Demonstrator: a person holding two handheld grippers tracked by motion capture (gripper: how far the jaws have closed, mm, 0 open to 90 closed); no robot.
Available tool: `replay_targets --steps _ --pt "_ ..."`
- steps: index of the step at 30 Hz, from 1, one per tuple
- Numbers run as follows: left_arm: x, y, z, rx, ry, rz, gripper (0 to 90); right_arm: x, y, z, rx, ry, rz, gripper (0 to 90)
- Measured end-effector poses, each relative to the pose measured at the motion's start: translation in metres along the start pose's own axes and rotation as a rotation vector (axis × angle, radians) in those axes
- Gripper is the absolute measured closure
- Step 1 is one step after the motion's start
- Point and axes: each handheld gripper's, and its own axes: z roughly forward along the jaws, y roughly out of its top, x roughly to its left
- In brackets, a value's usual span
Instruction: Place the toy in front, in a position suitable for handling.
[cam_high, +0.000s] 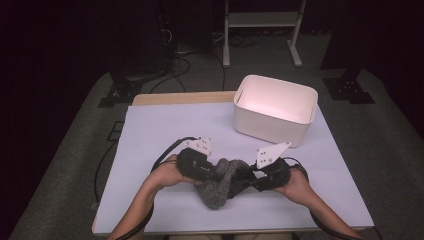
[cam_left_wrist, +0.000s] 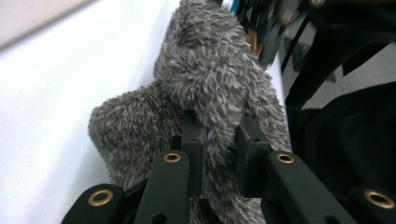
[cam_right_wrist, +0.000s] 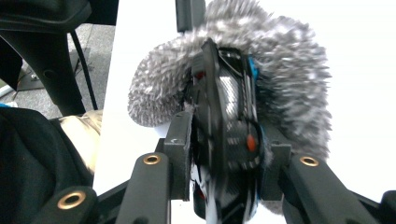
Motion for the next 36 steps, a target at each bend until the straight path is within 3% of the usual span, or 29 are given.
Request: replay_targets --steps 2,13,25,36 --pt "0.002 0.0 0.005 -0.005 -0.006 -0.015 77.0 -0.001 -0.007 -0.004 0.001 -0.011 0.01 62.5" --pt "0.0 0.005 0.017 0.081 0.017 0.02 76.3 -0.002 -0.038 -0.015 -0.002 -0.016 0.048 62.3" --pt "-0.005 0.017 0.027 0.105 0.014 0.053 76.3 -0.005 -0.07 -0.018 0.035 0.003 0.112 62.0" --pt "-0.008 0.025 0.035 0.109 -0.001 0.068 73.3 -0.005 -0.078 -0.013 0.096 -0.005 0.119 60.2"
